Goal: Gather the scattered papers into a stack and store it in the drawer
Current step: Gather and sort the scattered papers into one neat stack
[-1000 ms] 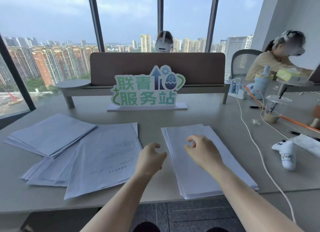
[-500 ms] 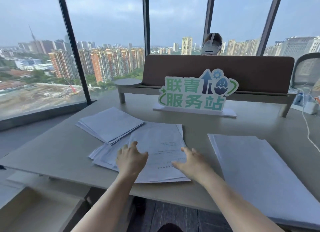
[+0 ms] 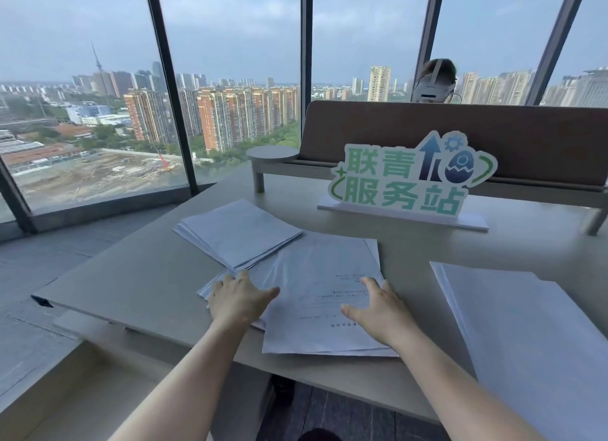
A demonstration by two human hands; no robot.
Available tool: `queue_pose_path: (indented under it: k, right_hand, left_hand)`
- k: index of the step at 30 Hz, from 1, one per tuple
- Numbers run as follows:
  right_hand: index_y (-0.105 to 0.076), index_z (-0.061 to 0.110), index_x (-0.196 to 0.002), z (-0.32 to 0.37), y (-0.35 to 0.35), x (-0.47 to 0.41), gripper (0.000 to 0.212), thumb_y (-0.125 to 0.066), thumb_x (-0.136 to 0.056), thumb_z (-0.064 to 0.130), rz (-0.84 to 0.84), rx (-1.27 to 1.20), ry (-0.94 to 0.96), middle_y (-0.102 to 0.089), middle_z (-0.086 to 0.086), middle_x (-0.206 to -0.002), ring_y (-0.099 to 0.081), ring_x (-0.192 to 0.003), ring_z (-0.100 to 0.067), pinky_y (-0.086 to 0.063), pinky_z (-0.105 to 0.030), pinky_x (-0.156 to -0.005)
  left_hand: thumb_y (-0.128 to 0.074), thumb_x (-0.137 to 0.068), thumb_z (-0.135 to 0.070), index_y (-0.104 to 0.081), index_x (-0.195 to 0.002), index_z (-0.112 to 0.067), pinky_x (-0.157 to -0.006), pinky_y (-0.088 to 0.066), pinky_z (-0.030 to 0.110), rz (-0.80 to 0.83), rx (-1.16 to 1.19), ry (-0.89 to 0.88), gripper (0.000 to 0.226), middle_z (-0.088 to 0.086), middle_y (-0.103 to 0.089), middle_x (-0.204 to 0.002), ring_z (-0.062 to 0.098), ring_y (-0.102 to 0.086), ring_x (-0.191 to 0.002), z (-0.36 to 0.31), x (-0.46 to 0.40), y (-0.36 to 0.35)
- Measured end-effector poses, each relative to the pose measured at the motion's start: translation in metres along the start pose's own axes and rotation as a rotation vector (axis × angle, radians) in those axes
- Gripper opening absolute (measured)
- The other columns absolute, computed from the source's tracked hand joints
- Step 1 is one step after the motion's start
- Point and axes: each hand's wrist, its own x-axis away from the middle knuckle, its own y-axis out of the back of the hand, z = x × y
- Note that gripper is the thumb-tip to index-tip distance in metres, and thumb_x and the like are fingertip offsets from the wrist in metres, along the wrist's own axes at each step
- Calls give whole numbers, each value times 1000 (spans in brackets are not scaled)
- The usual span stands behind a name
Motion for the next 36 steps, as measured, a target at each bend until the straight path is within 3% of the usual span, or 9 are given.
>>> queue_pose_path:
  k: [5,8,12,16,18,23,27,32,36]
  right_hand:
    - [-35,30,-146,1,0,-2,76,-65,-81,55,-37,-64,-8,-33,-6,-150,-40,-133,-28,-39,-38,-107]
    - [-39,29,-142,2,5,-2,66,-66,-84,45,-56,-139,-8,-37,-4,-148,-47,-127,-24,-42,-31,-93]
    - [-42,26,-141,-1,10,-2,60,-65,-87,40,-65,-203,-9,-42,-2,-148,-50,-125,-22,-39,-29,-86]
    - [-45,26,-138,-4,15,-1,53,-63,-89,38,-57,-300,-32,-50,0,-140,-55,-110,-21,-43,-30,-84]
    - [-46,26,-137,-5,17,-1,51,-62,-90,37,-63,-334,-38,-53,-1,-134,-56,-102,-20,-47,-32,-83]
    - [-44,24,-139,-12,20,-6,52,-60,-91,29,-85,-446,-90,-53,4,-109,-62,-90,-17,-47,-24,-62]
    - [-40,22,-143,-18,22,-12,61,-64,-88,34,-155,-534,-125,-52,-3,-142,-58,-117,-25,-48,-37,-95]
    - [-30,16,-151,-21,29,-17,76,-67,-89,37,-255,-797,-120,-48,-10,-145,-51,-127,-30,-43,-41,-103]
    - [-66,11,-105,-14,45,-15,18,-66,-89,20,-418,-914,36,-70,-1,-91,-66,-85,-22,-50,-27,-66]
  left_hand:
    - [-64,-69,-67,-52,-124,-13,-92,-44,40,23,58,-41,78,10,-53,-128,30,-48,-119,-6,-5,0]
    - [-73,-71,-55,-52,-100,-10,-67,-41,33,50,229,-57,58,5,-58,-99,20,-54,-84,-18,-3,1]
    - [-79,-74,-33,-37,-67,-13,-48,-36,26,203,484,-12,47,2,-38,-62,17,-40,-52,-35,-1,0]
    - [-77,-73,-13,-58,-90,-8,-58,-47,28,399,669,4,26,15,-65,-93,31,-64,-82,-45,6,-7]
    - [-74,-69,-5,-60,-104,-5,-66,-51,31,396,751,-10,38,17,-67,-106,33,-64,-93,-49,10,-12]
    - [-66,-56,-6,-61,-104,-9,-68,-54,29,324,882,-93,48,14,-70,-99,26,-66,-81,-50,17,-19]
    - [-66,-74,5,-62,-96,-17,-63,-54,26,274,968,-149,32,5,-71,-88,17,-65,-72,-49,19,-18]
    - [-72,-70,-5,-66,-94,-21,-70,-55,35,189,1157,-228,29,3,-72,-87,17,-65,-72,-51,25,-13]
    - [-73,-79,-1,-68,-94,-19,-70,-56,32,123,1266,-316,24,-7,-73,-81,11,-65,-72,-58,31,-5]
